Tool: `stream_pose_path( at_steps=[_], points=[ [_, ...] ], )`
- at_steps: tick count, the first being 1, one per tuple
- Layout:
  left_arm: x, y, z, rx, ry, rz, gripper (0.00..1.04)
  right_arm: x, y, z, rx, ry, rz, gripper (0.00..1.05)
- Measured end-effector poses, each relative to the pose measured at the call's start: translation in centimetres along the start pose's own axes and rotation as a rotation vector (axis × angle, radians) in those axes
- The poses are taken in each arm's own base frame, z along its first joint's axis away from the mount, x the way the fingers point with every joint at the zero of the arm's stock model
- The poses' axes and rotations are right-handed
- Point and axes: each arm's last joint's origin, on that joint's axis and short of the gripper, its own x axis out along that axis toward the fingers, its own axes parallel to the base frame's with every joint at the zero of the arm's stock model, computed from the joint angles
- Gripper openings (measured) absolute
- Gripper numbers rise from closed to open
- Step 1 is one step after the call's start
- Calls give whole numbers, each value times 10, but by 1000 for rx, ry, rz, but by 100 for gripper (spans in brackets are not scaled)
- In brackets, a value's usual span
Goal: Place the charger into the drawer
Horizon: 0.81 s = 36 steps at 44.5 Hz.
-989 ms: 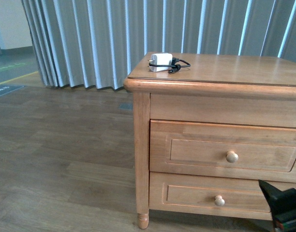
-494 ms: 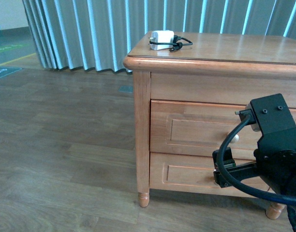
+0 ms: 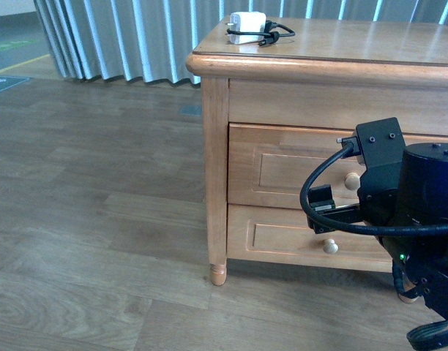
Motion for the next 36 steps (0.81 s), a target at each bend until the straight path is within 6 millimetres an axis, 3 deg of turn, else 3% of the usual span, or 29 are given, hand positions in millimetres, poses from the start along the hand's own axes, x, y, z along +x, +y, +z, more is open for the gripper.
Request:
stream_pose_path(
  at_steps=[16,36],
  points=[
    [0,0,0,0,0,0,99,18,0,-5,17,15,-49,96],
    [0,0,0,0,0,0,99,22,3,0,35,3,-67,96]
  ],
)
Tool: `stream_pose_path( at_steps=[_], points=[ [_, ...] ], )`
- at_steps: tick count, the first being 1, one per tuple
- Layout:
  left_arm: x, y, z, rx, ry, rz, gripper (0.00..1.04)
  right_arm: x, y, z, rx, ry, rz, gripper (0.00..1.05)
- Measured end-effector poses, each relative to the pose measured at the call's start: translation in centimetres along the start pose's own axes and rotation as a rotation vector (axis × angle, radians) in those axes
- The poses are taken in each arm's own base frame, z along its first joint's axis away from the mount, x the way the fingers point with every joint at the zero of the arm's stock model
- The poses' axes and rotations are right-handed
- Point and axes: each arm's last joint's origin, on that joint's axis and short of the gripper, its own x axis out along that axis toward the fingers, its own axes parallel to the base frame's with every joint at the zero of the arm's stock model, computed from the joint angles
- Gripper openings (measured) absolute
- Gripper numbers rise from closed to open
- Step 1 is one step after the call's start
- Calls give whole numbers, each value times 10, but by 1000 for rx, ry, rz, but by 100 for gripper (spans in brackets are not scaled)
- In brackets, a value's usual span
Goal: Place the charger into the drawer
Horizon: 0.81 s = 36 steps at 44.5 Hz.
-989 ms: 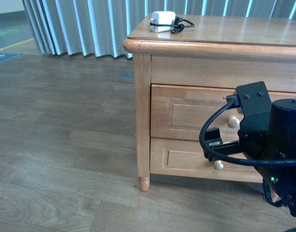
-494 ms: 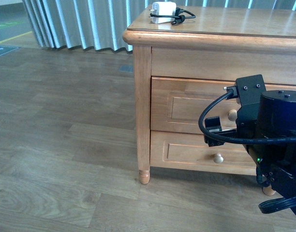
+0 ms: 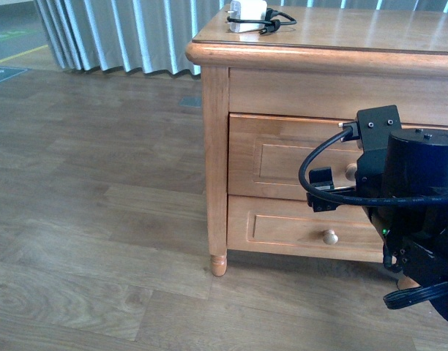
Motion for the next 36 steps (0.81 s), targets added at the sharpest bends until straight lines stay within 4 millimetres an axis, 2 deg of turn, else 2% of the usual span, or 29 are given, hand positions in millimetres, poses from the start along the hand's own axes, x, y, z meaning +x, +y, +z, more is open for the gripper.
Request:
stream_pose_path(
  at_steps=[36],
  points=[
    [0,0,0,0,0,0,99,-1,10,2,4,3,37,96]
  ],
)
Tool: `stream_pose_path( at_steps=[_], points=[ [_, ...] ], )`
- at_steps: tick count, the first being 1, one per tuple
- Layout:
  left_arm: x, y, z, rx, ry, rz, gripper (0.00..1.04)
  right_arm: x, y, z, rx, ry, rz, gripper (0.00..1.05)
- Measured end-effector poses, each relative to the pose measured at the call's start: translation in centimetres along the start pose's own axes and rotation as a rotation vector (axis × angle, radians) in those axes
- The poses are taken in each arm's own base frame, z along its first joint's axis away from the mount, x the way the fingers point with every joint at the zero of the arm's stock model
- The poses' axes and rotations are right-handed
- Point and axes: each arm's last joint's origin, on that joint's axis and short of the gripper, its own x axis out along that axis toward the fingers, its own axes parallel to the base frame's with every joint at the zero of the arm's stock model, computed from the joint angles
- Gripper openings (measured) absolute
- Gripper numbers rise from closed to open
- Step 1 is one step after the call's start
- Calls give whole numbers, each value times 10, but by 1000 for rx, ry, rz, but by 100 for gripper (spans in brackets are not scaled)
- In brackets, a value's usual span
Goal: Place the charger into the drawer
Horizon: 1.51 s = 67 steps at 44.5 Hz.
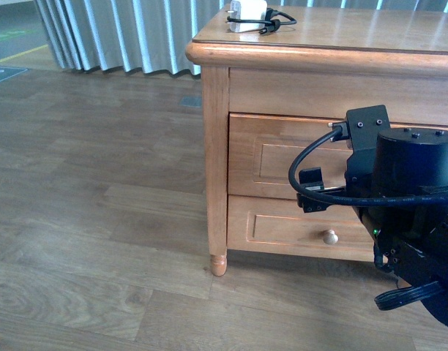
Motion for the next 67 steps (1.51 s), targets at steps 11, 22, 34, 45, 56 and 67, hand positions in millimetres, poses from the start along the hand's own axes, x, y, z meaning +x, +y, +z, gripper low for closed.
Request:
stream_pose_path(
  at_steps=[11,22,34,45,56,67],
  points=[
    [0,0,0,0,0,0,99,0,1,0,-1,1,1,74],
    [0,0,0,0,0,0,99,0,0,0,-2,6,-16,32],
    [0,0,0,0,0,0,99,0,0,0,-3,6,-16,23],
    [0,0,0,0,0,0,99,-2,-2,-2,0,5,-6,23],
    [0,0,0,0,0,0,99,-16,-6,-6,15,16,24,23],
    [0,0,0,0,0,0,99,-37,-15,-11,39,38,60,22]
  ],
)
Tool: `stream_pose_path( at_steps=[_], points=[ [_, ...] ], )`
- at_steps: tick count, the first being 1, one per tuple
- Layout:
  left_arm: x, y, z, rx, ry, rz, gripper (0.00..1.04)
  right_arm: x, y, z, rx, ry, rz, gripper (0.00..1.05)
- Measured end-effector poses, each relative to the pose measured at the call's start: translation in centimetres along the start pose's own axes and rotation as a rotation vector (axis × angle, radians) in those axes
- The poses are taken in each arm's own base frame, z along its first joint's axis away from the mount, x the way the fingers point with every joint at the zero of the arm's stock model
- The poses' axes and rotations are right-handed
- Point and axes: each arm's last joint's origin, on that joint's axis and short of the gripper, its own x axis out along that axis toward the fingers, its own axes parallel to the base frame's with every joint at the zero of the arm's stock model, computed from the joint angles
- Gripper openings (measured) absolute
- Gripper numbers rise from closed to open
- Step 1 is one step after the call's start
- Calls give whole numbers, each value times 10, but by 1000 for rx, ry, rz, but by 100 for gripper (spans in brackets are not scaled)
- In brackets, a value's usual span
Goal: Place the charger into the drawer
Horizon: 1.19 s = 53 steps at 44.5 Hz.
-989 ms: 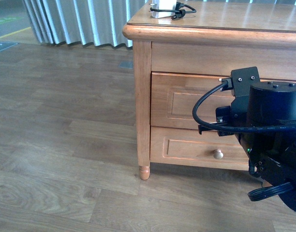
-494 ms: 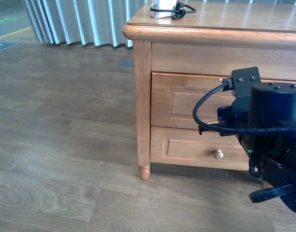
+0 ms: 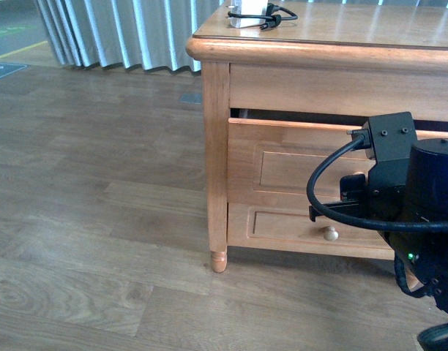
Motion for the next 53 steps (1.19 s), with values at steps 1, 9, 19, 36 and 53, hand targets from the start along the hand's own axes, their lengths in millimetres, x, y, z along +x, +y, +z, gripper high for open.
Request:
stream_pose_path(
  at_steps=[1,9,19,36,53],
  points=[
    [0,0,0,0,0,0,99,-4,-2,-1,3,5,8,22],
    [0,0,0,0,0,0,99,-38,-15,-9,22,38,56,22],
    [0,0,0,0,0,0,99,-77,-29,-18,32,72,116,22],
    [0,0,0,0,0,0,99,-114,-43,-23,42,126,152,45],
    [0,0,0,0,0,0,99,-166,-90,22,117,116,144,98]
  ],
)
